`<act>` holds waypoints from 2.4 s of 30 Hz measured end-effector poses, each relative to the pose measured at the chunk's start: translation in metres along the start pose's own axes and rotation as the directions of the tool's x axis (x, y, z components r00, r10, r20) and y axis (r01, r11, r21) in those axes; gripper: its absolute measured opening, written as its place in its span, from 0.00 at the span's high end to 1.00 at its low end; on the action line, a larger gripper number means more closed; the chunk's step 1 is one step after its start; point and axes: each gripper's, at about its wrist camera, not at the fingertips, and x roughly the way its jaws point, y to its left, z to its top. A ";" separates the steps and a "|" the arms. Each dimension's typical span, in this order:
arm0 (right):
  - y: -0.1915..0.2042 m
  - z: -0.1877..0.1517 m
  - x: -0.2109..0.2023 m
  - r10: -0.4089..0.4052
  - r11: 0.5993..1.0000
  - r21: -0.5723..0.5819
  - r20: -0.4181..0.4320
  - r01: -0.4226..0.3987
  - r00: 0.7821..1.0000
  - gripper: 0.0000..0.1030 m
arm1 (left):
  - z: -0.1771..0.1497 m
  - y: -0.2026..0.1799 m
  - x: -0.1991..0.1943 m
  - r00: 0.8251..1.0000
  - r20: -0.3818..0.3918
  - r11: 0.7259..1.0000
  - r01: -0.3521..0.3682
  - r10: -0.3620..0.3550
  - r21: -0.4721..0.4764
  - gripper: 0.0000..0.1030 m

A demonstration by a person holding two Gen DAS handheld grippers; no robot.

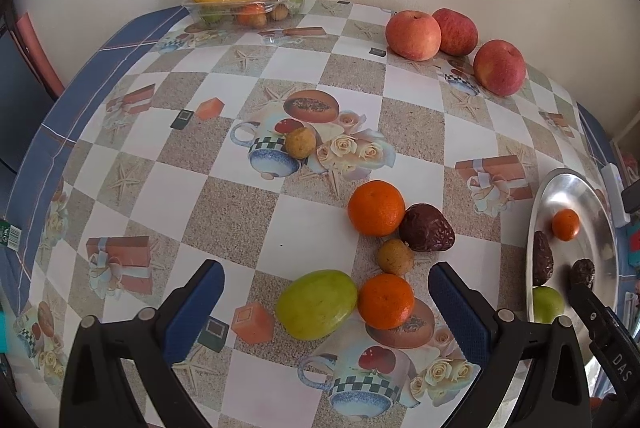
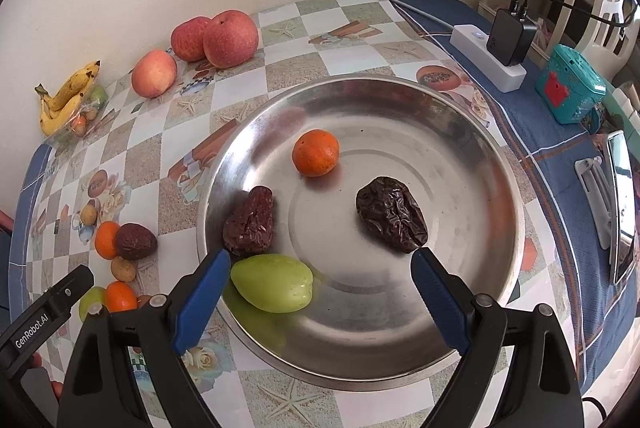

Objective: Organize fruits
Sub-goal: 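Withdraw both grippers from the plate back toward the fruit pile, then close the left gripper on the green pear while the right gripper grasps an orange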

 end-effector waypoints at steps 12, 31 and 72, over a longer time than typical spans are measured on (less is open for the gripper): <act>0.009 -0.004 -0.005 -0.014 0.999 -0.033 -0.007 0.014 1.000 0.11 | 0.003 0.000 -0.006 1.000 0.001 0.999 0.025 -0.025 0.025 0.00; 0.098 -0.017 -0.005 0.202 0.955 -0.212 -0.053 -0.209 0.978 0.11 | 0.011 0.066 -0.004 0.998 -0.021 0.989 0.049 -0.053 -0.138 0.01; 0.160 -0.046 0.029 0.284 0.868 -0.357 -0.215 -0.346 0.934 0.68 | -0.011 0.064 0.034 0.926 -0.191 0.913 0.256 -0.326 -0.317 0.37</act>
